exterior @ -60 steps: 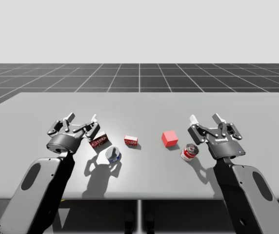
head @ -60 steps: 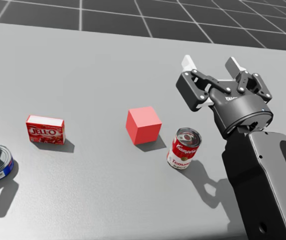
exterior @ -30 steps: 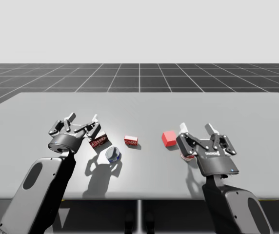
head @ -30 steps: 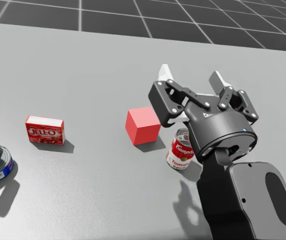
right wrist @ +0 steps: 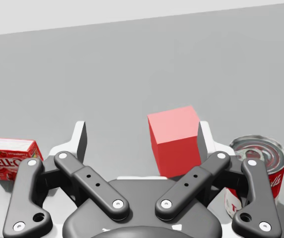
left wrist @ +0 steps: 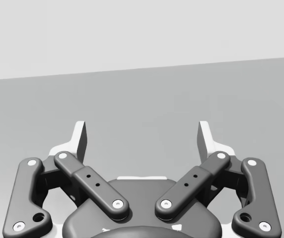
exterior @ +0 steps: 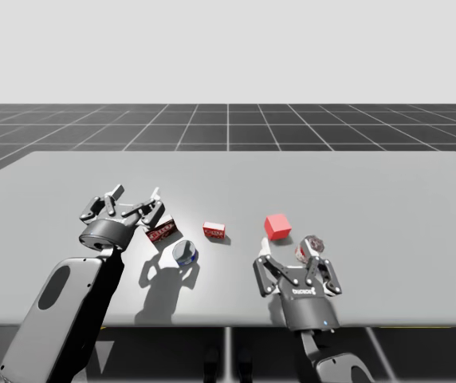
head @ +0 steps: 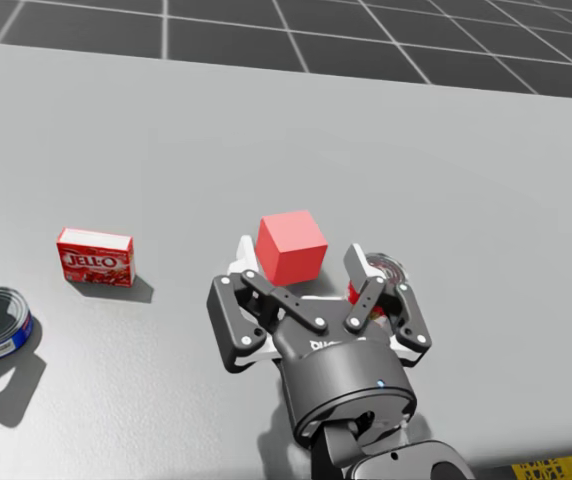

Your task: Find the red cube and pick it up.

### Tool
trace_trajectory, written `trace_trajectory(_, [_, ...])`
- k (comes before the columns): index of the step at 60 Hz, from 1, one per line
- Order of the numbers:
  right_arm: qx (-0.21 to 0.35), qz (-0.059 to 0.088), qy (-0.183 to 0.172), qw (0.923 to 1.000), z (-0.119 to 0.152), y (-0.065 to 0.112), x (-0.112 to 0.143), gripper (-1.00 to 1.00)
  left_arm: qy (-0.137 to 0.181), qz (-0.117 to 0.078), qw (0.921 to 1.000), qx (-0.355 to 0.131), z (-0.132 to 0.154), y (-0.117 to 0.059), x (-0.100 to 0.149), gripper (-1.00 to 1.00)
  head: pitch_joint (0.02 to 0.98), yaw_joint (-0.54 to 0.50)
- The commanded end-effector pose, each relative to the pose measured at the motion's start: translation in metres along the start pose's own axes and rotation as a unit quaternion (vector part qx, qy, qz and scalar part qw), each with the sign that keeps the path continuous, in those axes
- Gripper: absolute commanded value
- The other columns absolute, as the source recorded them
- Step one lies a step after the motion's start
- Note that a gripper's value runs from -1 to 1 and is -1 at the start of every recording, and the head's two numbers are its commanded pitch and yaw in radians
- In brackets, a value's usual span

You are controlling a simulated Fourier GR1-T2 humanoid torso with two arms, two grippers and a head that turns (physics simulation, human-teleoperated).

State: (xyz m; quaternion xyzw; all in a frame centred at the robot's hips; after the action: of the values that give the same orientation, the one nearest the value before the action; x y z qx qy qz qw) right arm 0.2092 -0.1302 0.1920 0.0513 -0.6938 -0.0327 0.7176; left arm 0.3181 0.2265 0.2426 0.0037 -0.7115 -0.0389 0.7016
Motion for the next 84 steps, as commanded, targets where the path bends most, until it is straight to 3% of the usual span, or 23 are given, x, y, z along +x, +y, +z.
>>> trace_trajectory(1, [-0.014,0.007,0.033,0.9993,0.002,0.005,-0.03,-1.0,0.0,-0.001,1.0,0.0,0.001,0.0,0.0,-1.0,0.781,-0.25])
trace_trajectory(14, [-0.043,0.038,0.063,0.9964,-0.014,-0.002,-0.051,-1.0,0.001,-0.003,1.0,0.0,0.002,-0.001,0.0,-1.0,0.785,-0.24])
trace_trajectory(24, [-0.058,0.056,0.073,0.994,-0.03,-0.007,-0.053,-1.0,0.001,-0.002,1.0,0.0,0.002,-0.001,0.001,-1.0,0.787,-0.24])
trace_trajectory(54, [-0.078,0.082,0.107,0.9878,-0.074,-0.017,-0.054,-1.0,0.0,-0.002,1.0,0.004,0.005,-0.002,0.002,-1.0,0.789,-0.23])
trace_trajectory(84, [-0.09,0.089,0.145,0.9813,-0.111,-0.027,-0.062,-1.0,0.001,-0.002,1.0,0.004,0.007,-0.003,0.002,-1.0,0.79,-0.22])
